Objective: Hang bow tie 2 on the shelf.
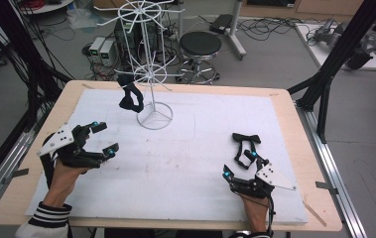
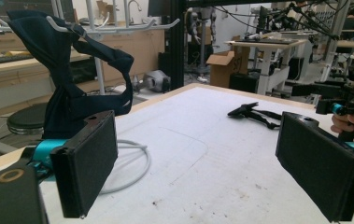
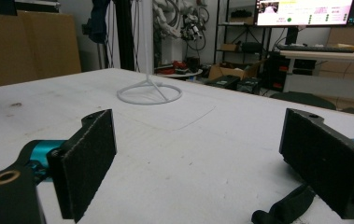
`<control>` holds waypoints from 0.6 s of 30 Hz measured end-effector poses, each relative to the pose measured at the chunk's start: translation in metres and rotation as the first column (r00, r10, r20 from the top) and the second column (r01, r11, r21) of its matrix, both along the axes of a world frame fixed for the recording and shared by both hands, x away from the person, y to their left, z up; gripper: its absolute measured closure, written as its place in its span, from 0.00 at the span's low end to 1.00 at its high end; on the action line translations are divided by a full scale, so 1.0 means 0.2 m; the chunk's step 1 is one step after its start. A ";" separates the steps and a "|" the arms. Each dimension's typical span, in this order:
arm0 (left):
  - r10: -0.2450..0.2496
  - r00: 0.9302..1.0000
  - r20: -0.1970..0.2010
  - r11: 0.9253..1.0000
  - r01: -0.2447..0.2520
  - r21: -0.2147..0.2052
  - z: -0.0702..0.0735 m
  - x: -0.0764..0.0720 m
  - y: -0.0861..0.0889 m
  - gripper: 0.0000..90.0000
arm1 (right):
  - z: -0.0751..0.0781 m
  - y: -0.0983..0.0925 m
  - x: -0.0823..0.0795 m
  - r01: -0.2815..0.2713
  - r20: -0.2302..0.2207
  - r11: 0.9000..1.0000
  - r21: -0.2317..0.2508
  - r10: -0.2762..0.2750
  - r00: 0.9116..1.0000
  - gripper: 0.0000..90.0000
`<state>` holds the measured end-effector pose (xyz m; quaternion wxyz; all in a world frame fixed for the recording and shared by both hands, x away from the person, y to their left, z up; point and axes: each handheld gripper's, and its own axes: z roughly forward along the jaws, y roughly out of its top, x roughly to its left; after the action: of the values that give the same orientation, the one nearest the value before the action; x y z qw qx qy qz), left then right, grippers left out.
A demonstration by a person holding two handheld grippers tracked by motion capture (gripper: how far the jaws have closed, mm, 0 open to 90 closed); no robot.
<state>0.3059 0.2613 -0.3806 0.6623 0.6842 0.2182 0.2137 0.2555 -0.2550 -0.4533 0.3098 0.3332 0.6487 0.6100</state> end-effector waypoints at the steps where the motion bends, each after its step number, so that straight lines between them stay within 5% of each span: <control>1: 0.000 1.000 0.000 1.000 0.000 0.000 0.00 0.00 0.00 0.15 | 0.00 0.00 0.00 0.002 0.002 1.000 -0.002 -0.002 1.000 0.11; 7: 0.007 1.000 -0.001 1.000 -0.007 0.004 -0.01 0.01 0.01 0.15 | 0.01 0.02 0.00 -0.025 -0.001 0.998 -0.058 0.025 1.000 0.11; 18: 0.002 1.000 -0.003 1.000 -0.002 0.006 -0.01 0.00 0.03 0.15 | 0.13 -0.02 0.00 -0.089 0.000 0.995 -0.042 0.089 0.996 0.11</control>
<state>0.3067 0.2670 -0.3834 0.6597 0.6862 0.2194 0.2141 0.2557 -0.2580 -0.4276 0.2900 0.2966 0.6753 0.6098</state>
